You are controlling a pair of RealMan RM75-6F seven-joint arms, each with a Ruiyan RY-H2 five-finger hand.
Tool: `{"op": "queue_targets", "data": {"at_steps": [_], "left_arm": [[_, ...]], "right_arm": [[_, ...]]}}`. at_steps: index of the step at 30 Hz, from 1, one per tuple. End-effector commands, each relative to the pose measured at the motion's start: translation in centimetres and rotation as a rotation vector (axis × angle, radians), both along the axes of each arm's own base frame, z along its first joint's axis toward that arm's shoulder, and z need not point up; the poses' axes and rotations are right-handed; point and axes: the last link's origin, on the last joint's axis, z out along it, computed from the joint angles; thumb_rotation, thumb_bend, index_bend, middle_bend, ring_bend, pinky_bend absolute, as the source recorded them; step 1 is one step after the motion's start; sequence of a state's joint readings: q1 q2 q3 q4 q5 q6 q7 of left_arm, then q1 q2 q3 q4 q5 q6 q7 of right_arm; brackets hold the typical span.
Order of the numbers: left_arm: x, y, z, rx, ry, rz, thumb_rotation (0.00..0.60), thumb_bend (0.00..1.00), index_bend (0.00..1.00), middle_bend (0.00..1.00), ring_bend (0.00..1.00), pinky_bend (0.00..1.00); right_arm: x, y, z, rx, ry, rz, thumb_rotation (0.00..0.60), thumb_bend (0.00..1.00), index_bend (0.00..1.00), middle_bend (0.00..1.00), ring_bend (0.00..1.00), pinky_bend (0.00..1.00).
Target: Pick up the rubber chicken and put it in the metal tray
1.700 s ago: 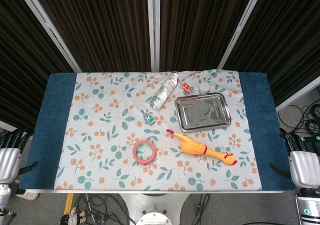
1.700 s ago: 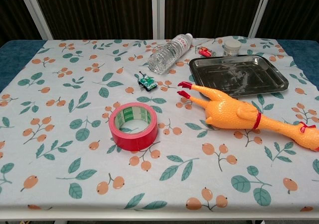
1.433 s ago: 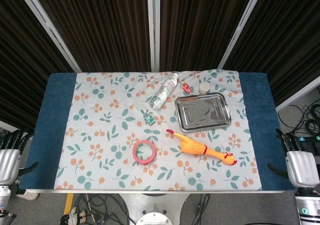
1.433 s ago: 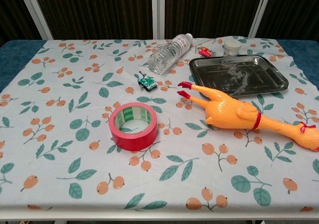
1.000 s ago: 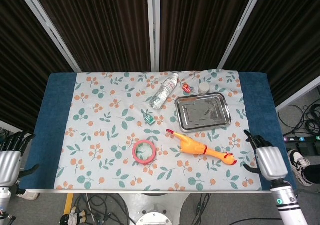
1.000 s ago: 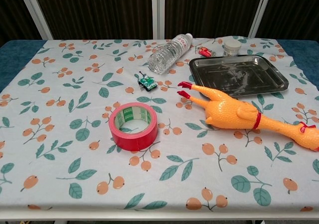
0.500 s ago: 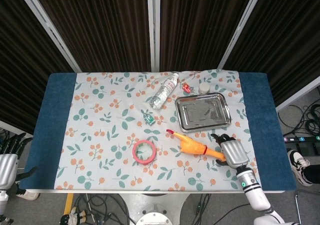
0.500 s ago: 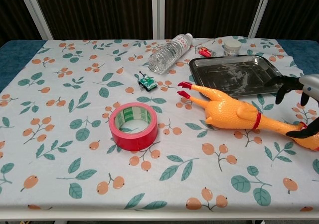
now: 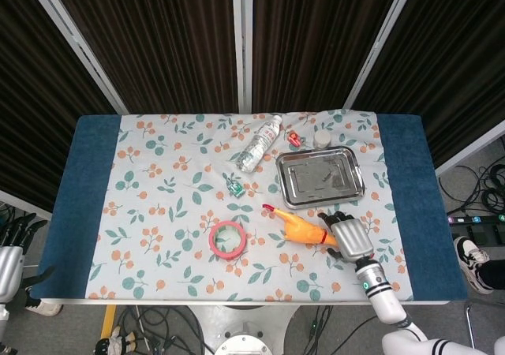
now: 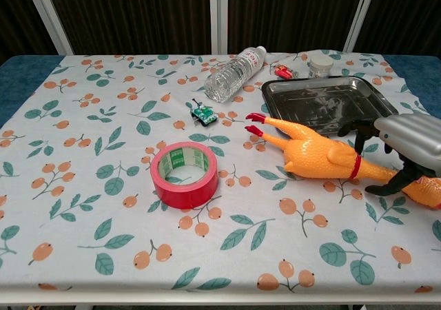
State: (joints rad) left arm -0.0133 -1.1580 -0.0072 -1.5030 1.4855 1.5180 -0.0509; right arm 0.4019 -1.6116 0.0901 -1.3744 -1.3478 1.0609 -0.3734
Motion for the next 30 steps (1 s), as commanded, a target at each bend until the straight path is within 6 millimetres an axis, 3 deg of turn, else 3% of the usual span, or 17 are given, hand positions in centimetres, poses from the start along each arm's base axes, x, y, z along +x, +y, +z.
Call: {"op": "queue_targets", "data": {"at_steps": [1,6,10,13,16,20,25,30], "left_arm": [[-0.2,0.0,0.0,0.001,-0.004,0.007,0.600,0.00,0.23,0.19,0.12,0.14],[-0.5,0.0,0.0,0.000,-0.015,0.010,0.600,0.00,0.23,0.19,0.12,0.14],[-0.6,0.1,0.1,0.001,-0.026,0.008,0.600,0.00,0.23,0.19,0.12,0.14],[-0.5,0.3,0.3,0.011,-0.041,-0.003,0.600,0.00,0.23,0.19,0.12,0.14],[0.2,1.0,0.7,0.018,-0.055,-0.039,0.600,0.00,0.23,0.19,0.12,0.14],[2.5,2.9,1.5,0.017,-0.118,-0.149,0.600,0.00,0.23,0.19,0.12,0.14],[6.2,6.5,2.0,-0.028,-0.257,-0.294,0.600,0.00,0.23,0.19,0.12,0.16],[9.6,9.8,1.3,-0.092,-0.347,-0.370,0.600,0.00,0.23,0.19,0.12,0.16]], "right_arm": [[0.3,-0.1,-0.6,0.013,0.011,0.012,0.600,0.16,0.21,0.36,0.24,0.41],[0.8,-0.5,-1.7,0.027,0.047,0.037,0.600,0.38,0.26,0.39,0.27,0.44],[1.7,-0.9,-1.6,0.022,0.019,0.054,0.600,0.60,0.38,0.44,0.35,0.58],[2.5,-1.4,-0.3,0.014,-0.024,0.091,0.600,0.69,0.50,0.49,0.43,0.70],[3.6,-2.3,1.6,0.034,-0.060,0.128,0.600,0.70,0.59,0.55,0.53,0.80],[6.4,-4.0,5.0,0.085,-0.059,0.217,0.600,0.71,0.63,0.57,0.57,0.84],[11.7,-6.2,9.3,0.186,0.024,0.348,0.600,0.71,0.64,0.57,0.56,0.84],[16.9,-7.6,11.6,0.240,0.089,0.449,0.600,0.71,0.64,0.57,0.56,0.84]]}}
